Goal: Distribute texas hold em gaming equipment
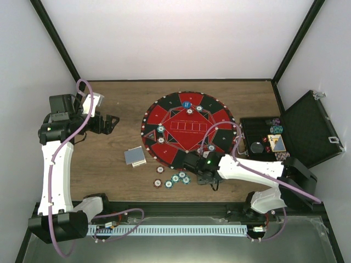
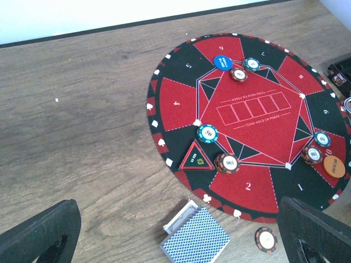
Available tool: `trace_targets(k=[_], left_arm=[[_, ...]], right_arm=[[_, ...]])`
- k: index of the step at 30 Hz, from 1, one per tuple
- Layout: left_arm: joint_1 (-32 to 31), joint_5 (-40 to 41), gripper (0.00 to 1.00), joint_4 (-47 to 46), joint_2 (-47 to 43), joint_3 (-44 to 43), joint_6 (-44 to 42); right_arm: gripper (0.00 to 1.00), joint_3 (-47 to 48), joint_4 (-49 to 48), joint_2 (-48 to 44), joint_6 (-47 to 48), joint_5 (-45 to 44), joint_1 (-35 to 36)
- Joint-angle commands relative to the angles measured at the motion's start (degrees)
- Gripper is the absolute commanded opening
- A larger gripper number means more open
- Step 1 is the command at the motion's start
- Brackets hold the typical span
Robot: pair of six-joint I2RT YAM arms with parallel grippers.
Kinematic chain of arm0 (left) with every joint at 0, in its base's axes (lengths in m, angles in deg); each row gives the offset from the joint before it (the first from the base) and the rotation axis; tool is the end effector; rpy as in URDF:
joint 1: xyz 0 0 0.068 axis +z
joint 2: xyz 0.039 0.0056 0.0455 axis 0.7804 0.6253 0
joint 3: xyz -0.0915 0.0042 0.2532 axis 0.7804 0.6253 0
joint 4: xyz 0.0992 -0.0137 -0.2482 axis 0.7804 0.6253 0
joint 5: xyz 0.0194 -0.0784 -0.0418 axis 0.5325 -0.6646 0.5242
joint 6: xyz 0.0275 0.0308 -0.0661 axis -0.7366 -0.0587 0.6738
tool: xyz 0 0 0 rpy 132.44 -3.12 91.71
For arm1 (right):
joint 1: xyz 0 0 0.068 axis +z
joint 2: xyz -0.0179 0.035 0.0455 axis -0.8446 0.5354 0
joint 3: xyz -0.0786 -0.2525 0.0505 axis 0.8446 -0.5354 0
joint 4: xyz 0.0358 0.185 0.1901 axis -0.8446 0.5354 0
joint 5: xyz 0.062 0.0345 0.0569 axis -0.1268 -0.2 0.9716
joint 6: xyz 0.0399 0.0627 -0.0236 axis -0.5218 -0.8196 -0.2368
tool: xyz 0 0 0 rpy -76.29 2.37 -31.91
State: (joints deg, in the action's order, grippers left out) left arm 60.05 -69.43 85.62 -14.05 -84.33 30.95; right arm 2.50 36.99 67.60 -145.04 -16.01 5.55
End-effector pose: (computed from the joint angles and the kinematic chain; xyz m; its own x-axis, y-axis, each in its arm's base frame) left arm 0.2289 -0.0001 0.3592 -0.5960 0.1807 -0.7824 0.4457 0.8849 -0.1352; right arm 0.1156 0.1875 0.1518 -0.9624 -0.1087 -0.2489 -0.0792 0.9889 -0.1257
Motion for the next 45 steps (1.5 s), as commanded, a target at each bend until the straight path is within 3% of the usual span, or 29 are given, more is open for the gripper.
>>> trace_targets(k=[1, 9, 18, 27, 36, 43, 45], left_arm=[[0.3, -0.3, 1.0, 0.6, -0.9, -0.8, -0.4], [0.3, -0.4, 1.0, 0.5, -0.8, -1.0, -0.2], [0.3, -0.3, 1.0, 0.6, -0.4, -0.9, 0.1], [0.3, -0.7, 1.0, 0.6, 0.2, -1.3, 0.4], [0.3, -0.4, 1.0, 0.6, 0.3, -1.5, 0.2], [0.3, -0.5, 1.0, 0.6, 0.3, -1.6, 0.3], [0.3, -0.5, 1.0, 0.6, 0.3, -1.5, 0.3]], right_arm=[[0.18, 4.4, 2.5, -2.5, 0.2, -1.6, -0.1], [0.17, 14.7, 4.3, 0.8, 4.4, -4.0, -0.2], [0.16, 33.8, -2.5, 19.7, 17.0, -3.8, -1.9], [0.15, 47.0, -10.5, 38.6, 25.1, 1.6, -4.2], [0.16, 51.2, -12.6, 45.9, 26.6, 4.2, -6.8], [0.24, 51.5, -13.2, 47.7, 27.7, 5.3, -7.5], [0.35, 51.6, -13.0, 47.7, 27.8, 5.2, -7.7]])
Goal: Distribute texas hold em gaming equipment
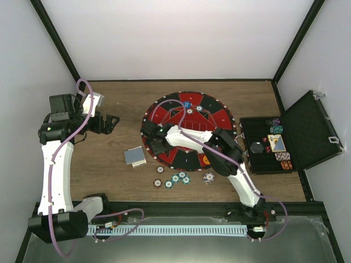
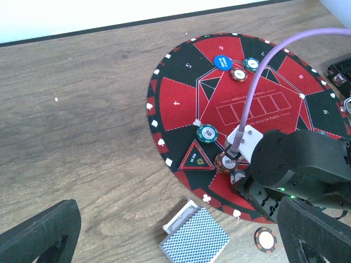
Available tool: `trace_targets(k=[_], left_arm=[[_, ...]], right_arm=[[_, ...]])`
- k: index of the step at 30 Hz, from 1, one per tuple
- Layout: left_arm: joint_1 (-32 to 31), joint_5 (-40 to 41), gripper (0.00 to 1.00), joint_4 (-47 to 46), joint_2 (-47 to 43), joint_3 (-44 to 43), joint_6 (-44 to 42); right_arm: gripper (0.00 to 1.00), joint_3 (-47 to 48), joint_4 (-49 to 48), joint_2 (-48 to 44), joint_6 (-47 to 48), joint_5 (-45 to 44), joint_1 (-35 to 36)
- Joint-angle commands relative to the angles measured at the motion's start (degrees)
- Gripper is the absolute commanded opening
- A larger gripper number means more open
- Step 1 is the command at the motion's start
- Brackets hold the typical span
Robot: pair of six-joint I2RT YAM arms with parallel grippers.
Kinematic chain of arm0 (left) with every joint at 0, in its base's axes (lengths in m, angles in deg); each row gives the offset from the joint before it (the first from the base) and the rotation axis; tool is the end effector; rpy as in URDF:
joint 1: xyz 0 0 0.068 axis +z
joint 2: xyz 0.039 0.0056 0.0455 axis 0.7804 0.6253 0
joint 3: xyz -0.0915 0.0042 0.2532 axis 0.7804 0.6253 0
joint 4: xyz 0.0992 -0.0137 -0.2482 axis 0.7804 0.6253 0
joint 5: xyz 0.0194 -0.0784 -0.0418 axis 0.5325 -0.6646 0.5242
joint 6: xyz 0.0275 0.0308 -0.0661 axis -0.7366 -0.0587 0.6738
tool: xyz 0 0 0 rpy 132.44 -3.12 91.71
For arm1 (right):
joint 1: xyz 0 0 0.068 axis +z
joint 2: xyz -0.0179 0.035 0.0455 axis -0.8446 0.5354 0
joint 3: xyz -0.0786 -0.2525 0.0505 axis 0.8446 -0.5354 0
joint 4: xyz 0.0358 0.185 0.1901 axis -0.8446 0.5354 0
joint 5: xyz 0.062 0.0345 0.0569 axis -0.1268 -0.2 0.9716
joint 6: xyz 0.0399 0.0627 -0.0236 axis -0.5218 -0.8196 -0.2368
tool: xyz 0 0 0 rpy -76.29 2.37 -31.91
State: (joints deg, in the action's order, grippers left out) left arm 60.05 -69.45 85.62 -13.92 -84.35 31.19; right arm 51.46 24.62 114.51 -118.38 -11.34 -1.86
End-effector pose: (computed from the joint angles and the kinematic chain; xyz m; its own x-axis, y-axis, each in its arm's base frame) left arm 0.2295 0.0000 0.3588 -0.5993 0.1767 -0.7808 0.4432 0.8855 -0.1397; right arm 0.2693 0.3723 0.1208 -0.8635 -0.3772 -0.3348 -0.3928 0.9193 -0.0226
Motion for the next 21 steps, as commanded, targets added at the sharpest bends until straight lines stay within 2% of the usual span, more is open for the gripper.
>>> trace_targets(k=[1, 5, 12, 19, 21], left_arm=[[0.3, -0.3, 1.0, 0.6, 0.1, -1.3, 0.0], [0.3, -0.2, 1.0, 0.6, 0.0, -1.2, -0.2], [0.3, -0.6, 1.0, 0.7, -0.1, -0.9, -0.4], [0.3, -1.4, 1.0, 0.7, -0.1, -1.1, -0.3], [0.3, -1.5, 1.0, 0.8, -0.2, -1.3, -0.4]], right_arm=[[0.41, 2.7, -0.5, 0.7, 1.2, 0.5, -0.3], [0.55, 2.6, 0.2, -1.5, 1.3, 0.3, -0.4], [0.63, -2.6, 3.0, -12.1, 0.6, 0.2, -0.3], [0.73, -18.3, 7.6, -28.4, -4.7, -3.8, -0.4], [0.79, -25.4, 8.2, -33.5, -7.2, -4.6, -0.7]])
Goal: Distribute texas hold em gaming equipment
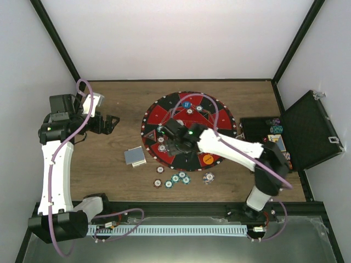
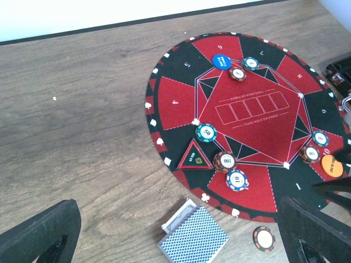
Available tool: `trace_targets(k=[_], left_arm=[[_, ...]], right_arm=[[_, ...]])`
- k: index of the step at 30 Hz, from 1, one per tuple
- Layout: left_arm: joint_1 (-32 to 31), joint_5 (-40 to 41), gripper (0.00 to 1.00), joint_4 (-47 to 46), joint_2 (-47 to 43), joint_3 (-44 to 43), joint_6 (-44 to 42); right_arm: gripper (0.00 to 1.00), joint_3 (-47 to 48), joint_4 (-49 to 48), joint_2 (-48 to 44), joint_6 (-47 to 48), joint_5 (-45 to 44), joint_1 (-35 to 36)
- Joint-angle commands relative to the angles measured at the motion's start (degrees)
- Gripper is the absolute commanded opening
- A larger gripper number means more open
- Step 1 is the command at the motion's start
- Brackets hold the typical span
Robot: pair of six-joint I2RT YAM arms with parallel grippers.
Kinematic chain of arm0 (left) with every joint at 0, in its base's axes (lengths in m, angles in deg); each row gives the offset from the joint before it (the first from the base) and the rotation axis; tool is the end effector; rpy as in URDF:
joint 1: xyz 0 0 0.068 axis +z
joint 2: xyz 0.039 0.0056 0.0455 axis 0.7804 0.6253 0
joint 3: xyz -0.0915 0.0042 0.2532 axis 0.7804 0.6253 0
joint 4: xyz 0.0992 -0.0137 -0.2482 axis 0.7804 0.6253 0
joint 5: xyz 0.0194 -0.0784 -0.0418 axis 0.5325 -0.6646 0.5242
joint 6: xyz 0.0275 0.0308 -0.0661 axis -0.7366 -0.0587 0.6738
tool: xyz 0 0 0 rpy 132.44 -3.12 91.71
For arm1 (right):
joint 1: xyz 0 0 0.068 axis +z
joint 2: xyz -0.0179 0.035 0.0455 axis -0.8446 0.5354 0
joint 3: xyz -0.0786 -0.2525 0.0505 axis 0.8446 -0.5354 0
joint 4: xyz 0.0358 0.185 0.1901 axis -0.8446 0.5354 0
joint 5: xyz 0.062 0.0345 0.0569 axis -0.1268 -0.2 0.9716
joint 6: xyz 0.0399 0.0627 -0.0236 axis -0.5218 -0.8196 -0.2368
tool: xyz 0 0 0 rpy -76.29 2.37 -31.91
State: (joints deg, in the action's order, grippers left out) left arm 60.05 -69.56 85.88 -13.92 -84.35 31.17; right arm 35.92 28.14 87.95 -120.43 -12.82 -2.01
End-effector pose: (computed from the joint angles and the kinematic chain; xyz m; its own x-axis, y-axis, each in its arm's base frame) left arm 0.2290 -0.0002 0.3585 -0.6022 0.1763 -0.7786 0.4440 0.8845 -0.1432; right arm 0.2238 0.3007 0.2217 -0.8439 -0.2973 -0.4466 -0.3526 0.9347 0.0441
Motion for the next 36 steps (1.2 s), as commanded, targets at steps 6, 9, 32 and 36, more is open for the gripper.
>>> trace_targets(k=[6, 9, 32, 36], left_arm=[[0.3, -1.4, 1.0, 0.9, -0.3, -1.7, -0.5], [0.3, -1.4, 1.0, 1.1, -0.3, -1.8, -0.5], [0.3, -0.9, 1.0, 1.3, -0.2, -2.3, -0.5], [0.3, -1.1, 1.0, 1.3, -0.2, -2.3, -0.5]], right_arm=[[0.88, -24.3, 5.3, -19.9, -11.3, -0.7, -2.3], [0.88, -28.5, 5.3, -23.8, -13.5, 0.3, -2.4], [0.76, -36.5, 0.4, -24.9, -15.6, 4.9, -2.4], [0.76, -36.7, 0.8, -24.0, -16.3, 4.5, -2.4]])
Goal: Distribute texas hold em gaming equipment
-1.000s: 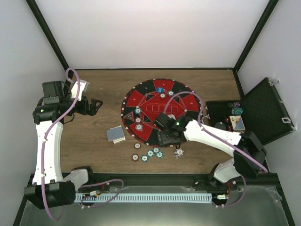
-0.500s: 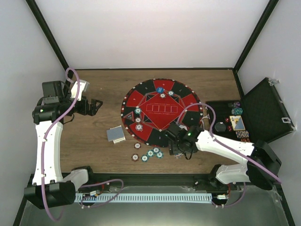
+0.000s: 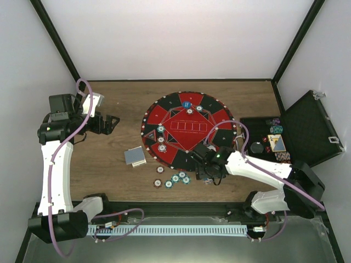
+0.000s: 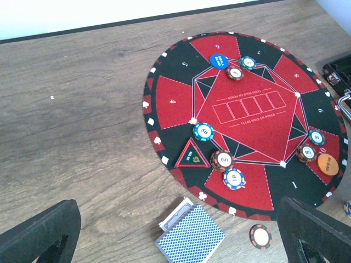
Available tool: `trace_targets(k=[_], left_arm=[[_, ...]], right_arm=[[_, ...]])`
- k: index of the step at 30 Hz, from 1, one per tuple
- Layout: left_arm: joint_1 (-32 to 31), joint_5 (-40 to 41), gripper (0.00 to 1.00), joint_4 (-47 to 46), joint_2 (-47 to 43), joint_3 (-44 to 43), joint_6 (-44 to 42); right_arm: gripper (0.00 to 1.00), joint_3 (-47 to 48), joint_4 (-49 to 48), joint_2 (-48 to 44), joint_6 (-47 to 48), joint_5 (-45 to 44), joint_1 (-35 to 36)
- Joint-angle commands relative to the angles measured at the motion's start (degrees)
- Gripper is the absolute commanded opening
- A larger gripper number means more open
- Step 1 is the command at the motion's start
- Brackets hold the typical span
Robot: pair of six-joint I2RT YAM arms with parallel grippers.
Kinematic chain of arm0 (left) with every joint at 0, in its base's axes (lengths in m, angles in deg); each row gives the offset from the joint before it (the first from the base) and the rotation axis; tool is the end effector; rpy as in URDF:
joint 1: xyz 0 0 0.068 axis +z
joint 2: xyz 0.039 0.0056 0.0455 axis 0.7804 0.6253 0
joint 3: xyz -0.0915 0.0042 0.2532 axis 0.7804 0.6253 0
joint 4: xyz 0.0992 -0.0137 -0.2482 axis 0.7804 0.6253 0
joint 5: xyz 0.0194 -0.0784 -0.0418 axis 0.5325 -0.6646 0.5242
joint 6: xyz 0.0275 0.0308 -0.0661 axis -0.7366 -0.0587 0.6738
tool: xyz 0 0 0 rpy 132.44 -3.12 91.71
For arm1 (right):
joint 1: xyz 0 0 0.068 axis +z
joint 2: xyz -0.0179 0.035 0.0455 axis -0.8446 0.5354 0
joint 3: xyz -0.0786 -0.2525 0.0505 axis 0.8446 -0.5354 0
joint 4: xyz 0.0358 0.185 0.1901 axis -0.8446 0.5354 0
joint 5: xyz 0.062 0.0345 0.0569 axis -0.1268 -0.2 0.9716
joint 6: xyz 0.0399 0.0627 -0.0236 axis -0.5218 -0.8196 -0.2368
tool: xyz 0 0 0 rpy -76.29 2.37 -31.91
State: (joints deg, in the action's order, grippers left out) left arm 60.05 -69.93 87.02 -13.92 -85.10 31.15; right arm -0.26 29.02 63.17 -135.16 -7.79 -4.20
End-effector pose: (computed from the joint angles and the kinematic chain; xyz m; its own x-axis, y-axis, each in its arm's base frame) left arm 0.2269 -0.0009 0.3611 -0.6060 0.1749 -0.7760 0.4473 0.8816 -0.1506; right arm 0.1418 0.1757 0.1550 -0.9697 -0.0799 -0.2310 -0.0946 0.9941 0.0530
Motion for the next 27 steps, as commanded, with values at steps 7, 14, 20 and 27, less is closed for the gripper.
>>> trace_targets(k=[7, 14, 20, 27], left_arm=[[0.3, -0.6, 1.0, 0.0, -0.3, -1.5, -0.7], [0.3, -0.6, 1.0, 0.0, -0.3, -1.6, -0.6], [0.3, -0.5, 1.0, 0.1, -0.3, -1.7, -0.6], [0.2, -0.2, 1.0, 0.0, -0.4, -1.7, -0.8]], right_arm=[[0.75, -0.9, 0.7, 0.9, -2.4, -1.1, -0.2], [0.74, -1.0, 0.4, 2.0, -2.7, -0.6, 0.0], [0.65, -1.2, 0.2, 1.9, -2.6, -0.3, 0.1], [0.6, -1.1, 0.5, 2.8, -2.5, -0.5, 0.3]])
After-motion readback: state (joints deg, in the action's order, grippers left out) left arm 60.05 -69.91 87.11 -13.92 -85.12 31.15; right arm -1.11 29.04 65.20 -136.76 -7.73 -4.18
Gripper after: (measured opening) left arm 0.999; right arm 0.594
